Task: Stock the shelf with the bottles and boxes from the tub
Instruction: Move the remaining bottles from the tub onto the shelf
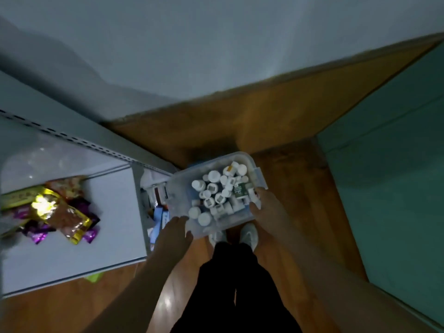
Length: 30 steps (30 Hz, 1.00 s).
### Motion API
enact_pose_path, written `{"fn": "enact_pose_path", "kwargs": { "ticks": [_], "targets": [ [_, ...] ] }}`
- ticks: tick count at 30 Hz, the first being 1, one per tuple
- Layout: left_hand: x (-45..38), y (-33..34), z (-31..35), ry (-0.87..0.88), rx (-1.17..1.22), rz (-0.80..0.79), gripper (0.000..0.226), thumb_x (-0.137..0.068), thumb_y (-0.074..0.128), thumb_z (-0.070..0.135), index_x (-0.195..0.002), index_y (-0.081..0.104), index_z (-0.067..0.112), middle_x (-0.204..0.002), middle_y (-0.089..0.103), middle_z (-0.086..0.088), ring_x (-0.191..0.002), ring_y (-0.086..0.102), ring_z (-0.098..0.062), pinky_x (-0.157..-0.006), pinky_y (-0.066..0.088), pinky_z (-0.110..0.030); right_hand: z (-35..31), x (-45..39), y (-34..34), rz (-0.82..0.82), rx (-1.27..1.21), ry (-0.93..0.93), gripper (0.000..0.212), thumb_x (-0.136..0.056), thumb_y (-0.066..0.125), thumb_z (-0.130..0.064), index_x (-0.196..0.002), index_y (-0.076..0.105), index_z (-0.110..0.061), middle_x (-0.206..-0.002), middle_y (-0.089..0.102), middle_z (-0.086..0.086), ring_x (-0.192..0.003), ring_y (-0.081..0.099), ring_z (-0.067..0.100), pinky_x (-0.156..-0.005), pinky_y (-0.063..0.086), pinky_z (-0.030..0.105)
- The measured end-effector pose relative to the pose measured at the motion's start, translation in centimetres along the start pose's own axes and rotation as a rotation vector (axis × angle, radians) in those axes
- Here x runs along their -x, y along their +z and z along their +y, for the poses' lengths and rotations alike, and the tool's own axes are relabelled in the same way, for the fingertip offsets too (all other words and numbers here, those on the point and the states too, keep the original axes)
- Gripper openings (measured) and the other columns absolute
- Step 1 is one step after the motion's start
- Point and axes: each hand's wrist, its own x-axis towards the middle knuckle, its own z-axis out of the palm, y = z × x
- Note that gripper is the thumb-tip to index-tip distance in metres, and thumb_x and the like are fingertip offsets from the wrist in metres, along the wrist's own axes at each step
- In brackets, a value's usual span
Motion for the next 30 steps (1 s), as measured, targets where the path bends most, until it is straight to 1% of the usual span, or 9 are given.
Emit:
{"fn": "enact_pose_path", "kwargs": {
  "ticks": [4,7,10,13,16,22,26,29,30],
  "targets": [
    [-5.4,3.1,-0.5,-0.032,0.003,-0.035,0.052,-0.091,0.058,0.015,-0.141,0.045,0.008,-0.130,0.050,-0.018,-0.116,0.054,-0.036,-0.090,0.047,-0.043,2.6,-5.6,4.8,-0.064,0.083,0.023,0.059,-0.097,0.058,-0.023,-0.148,0.036,-0.005,-0.146,0.046,0.015,-0.134,0.044,0.029,-0.108,0.035,0.034],
    [-9.4,6.4,-1.5,-0.075,-0.008,-0.059,0.055,-0.090,0.054,0.007,-0.143,0.041,0.009,-0.132,0.045,-0.019,-0.116,0.052,-0.039,-0.093,0.046,-0.046,4.6,-10.0,8.8,-0.011,0.172,0.026,0.072,-0.091,0.063,-0.024,-0.152,0.027,-0.006,-0.149,0.039,0.018,-0.138,0.038,0.035,-0.110,0.038,0.043],
    [-12.8,9.1,-1.6,-0.072,-0.167,-0.109,0.056,-0.091,0.049,0.006,-0.145,0.036,0.012,-0.132,0.042,-0.017,-0.114,0.051,-0.037,-0.090,0.047,-0.046,6.0,-13.2,11.6,0.051,0.299,0.032,0.091,-0.089,0.068,-0.026,-0.156,0.010,-0.010,-0.157,0.022,0.021,-0.145,0.024,0.037,-0.114,0.033,0.047],
    [-15.1,10.8,-1.1,-0.090,-0.424,-0.123,0.048,-0.089,0.056,0.013,-0.135,0.042,0.015,-0.124,0.047,-0.012,-0.106,0.054,-0.032,-0.086,0.045,-0.040,7.0,-15.5,13.6,0.100,0.459,-0.054,0.095,-0.085,0.072,-0.033,-0.156,0.012,-0.011,-0.155,0.026,0.022,-0.140,0.032,0.039,-0.111,0.034,0.047],
    [-16.3,11.7,-0.6,-0.086,-0.576,-0.157,0.042,-0.085,0.060,0.018,-0.126,0.049,0.016,-0.121,0.049,-0.010,-0.106,0.052,-0.032,-0.090,0.038,-0.038,7.2,-16.6,14.5,0.110,0.523,-0.054,0.096,-0.084,0.073,-0.036,-0.156,0.015,-0.011,-0.149,0.031,0.024,-0.132,0.039,0.040,-0.105,0.037,0.047],
    [-15.4,9.4,-1.7,0.019,-0.610,-0.124,0.036,-0.088,0.056,0.014,-0.123,0.050,0.015,-0.117,0.057,-0.007,-0.107,0.056,-0.029,-0.093,0.038,-0.036,6.6,-16.1,12.6,-0.063,0.487,0.021,0.099,-0.082,0.073,-0.043,-0.156,0.012,-0.016,-0.140,0.039,0.025,-0.125,0.045,0.038,-0.102,0.041,0.043],
    [-12.7,5.3,-0.9,-0.013,-0.456,-0.104,0.035,-0.087,0.057,0.018,-0.121,0.049,0.014,-0.115,0.060,-0.005,-0.108,0.058,-0.026,-0.093,0.038,-0.036,4.7,-13.0,9.7,-0.122,0.325,0.075,0.093,-0.081,0.075,-0.035,-0.152,0.021,-0.009,-0.137,0.051,0.021,-0.124,0.049,0.037,-0.097,0.041,0.040],
    [-10.0,1.7,-1.2,-0.093,0.014,-0.115,0.047,-0.082,0.070,0.021,-0.126,0.055,0.017,-0.128,0.056,-0.005,-0.116,0.055,-0.027,-0.096,0.040,-0.036,2.5,-10.2,6.5,-0.164,0.083,0.102,0.082,-0.084,0.072,-0.024,-0.151,0.025,-0.013,-0.138,0.053,0.013,-0.124,0.051,0.035,-0.087,0.040,0.031],
    [-8.7,0.3,-1.1,-0.114,0.171,-0.107,0.050,-0.080,0.074,0.020,-0.126,0.057,0.017,-0.130,0.056,-0.006,-0.117,0.054,-0.026,-0.096,0.042,-0.035,1.5,-9.3,5.4,-0.193,0.000,0.125,0.081,-0.086,0.071,-0.023,-0.152,0.024,-0.017,-0.141,0.051,0.011,-0.125,0.050,0.034,-0.087,0.041,0.031]
  ]
}}
